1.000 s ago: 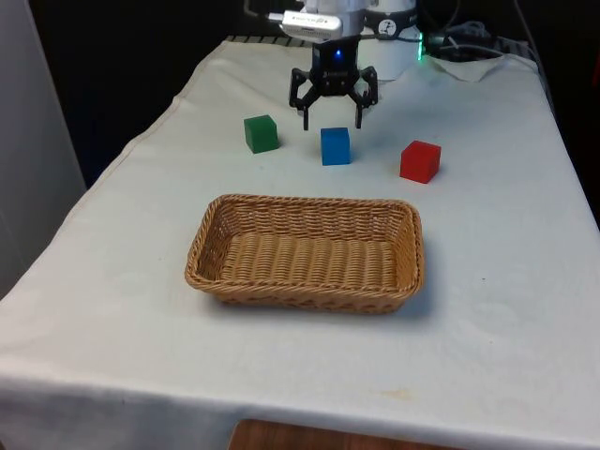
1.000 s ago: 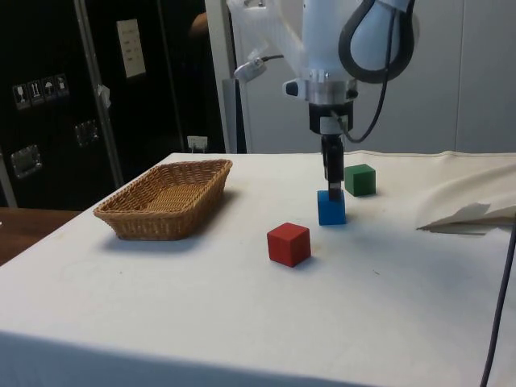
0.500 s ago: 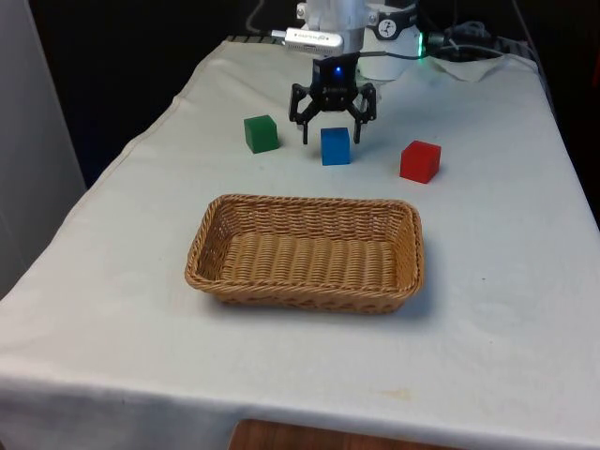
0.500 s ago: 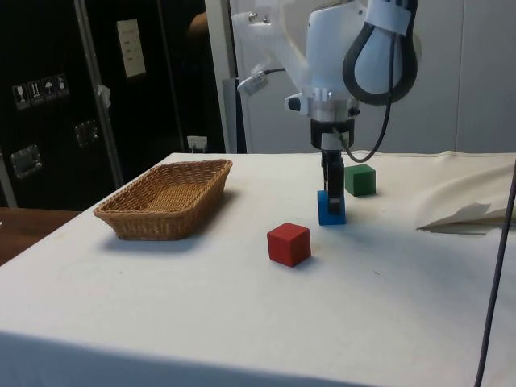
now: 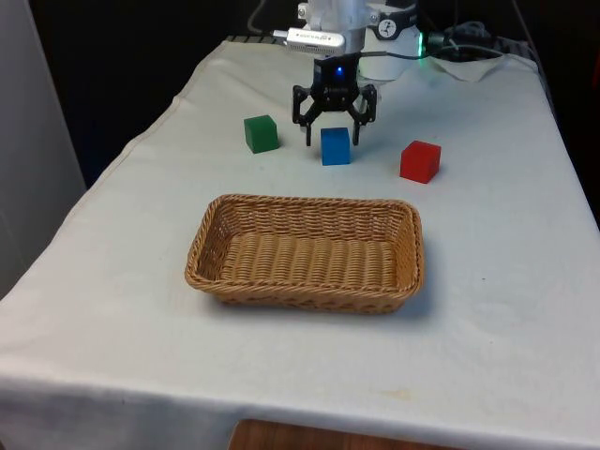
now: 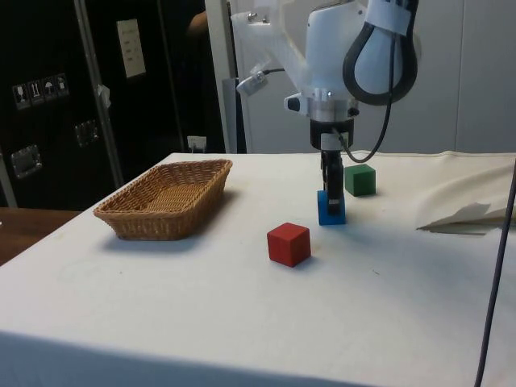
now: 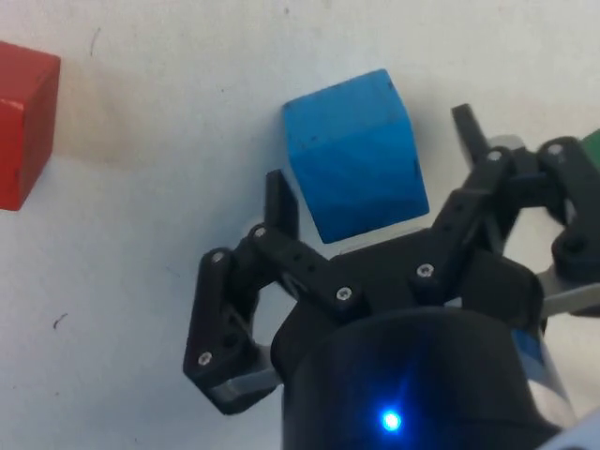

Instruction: Pick up the blue cube and place it into the basket.

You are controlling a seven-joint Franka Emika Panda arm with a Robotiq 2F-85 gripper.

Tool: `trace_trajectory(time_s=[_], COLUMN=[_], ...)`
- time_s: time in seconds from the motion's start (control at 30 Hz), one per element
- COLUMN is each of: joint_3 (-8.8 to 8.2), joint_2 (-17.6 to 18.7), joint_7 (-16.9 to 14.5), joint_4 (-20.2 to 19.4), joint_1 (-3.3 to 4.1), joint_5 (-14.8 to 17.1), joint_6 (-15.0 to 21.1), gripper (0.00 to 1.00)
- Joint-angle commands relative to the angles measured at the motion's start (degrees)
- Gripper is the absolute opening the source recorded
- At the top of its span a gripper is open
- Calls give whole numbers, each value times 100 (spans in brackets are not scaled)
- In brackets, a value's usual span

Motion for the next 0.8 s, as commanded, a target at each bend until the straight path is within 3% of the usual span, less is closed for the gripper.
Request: trace_trajectory(time_s=[0.0, 0.03, 0.1, 0.13, 0.17, 0.2, 0.7, 0.77], joint_3=[0, 0, 0, 0, 0, 6, 0, -6], joint_2=[6, 6, 0, 6, 6, 6, -11, -103], joint_7=[6, 6, 0, 6, 6, 6, 0, 0], joint_4=[0, 0, 0, 0, 0, 0, 29, 115], joint_1=[0, 0, 0, 0, 0, 0, 0, 0], joint_5=[0, 0, 0, 6, 6, 6, 6, -6], joint_6=[34, 29, 0, 29, 29, 29, -6, -155], gripper=[69, 52, 29, 29, 18, 0, 1, 1])
